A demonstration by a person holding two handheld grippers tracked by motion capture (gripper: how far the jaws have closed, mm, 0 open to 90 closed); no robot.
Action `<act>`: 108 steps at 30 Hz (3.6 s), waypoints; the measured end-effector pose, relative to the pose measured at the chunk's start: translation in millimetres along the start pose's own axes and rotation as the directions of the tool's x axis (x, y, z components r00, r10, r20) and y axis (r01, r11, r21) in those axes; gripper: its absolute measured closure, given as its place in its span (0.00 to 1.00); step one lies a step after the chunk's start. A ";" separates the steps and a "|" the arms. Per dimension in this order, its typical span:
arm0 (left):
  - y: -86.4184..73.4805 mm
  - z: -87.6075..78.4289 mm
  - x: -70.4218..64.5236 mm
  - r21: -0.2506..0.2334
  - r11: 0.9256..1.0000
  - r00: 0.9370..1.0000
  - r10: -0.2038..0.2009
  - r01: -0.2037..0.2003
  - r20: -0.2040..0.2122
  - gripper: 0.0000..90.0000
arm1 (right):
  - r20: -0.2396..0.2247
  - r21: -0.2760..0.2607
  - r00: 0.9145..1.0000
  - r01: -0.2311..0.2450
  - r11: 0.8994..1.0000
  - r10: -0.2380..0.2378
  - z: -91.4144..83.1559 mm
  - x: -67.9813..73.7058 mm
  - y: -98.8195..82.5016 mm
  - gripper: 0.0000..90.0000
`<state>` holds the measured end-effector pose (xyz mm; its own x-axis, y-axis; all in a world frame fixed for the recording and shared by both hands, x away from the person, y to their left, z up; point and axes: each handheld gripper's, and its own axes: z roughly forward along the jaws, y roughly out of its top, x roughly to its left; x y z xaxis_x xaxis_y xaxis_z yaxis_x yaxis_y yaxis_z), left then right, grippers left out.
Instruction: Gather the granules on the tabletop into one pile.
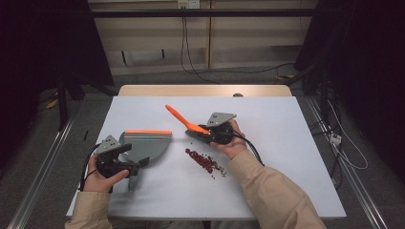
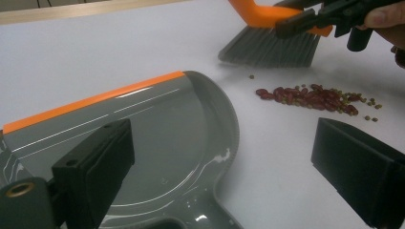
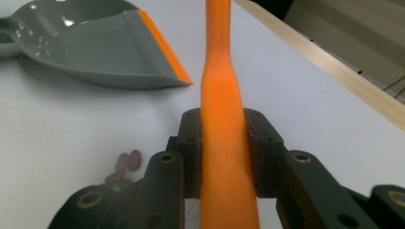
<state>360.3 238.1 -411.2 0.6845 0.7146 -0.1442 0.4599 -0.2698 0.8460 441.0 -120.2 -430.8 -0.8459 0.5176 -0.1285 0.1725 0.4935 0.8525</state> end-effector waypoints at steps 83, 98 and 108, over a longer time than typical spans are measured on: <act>-0.5 -2.9 1.1 0.001 1.000 1.000 0.007 -0.007 -0.016 0.08 | -0.101 -0.045 0.968 -0.236 0.971 0.231 -53.4 43.8 15.0 0.80; 0.1 -4.2 0.9 -0.006 1.000 1.000 0.008 -0.008 -0.016 0.08 | -0.099 -0.052 0.906 -0.417 0.907 0.411 -18.5 85.3 21.1 0.80; -0.2 -3.7 1.1 -0.001 1.000 1.000 0.009 -0.009 -0.017 0.08 | -0.054 0.006 0.873 -0.485 0.874 0.485 0.9 92.7 14.4 0.80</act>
<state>358.8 241.3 -409.6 0.6791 0.7228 -0.1282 0.4533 -0.2757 0.8476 365.5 -64.5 -430.9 -0.6819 0.6537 0.3283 0.5641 0.1842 0.8049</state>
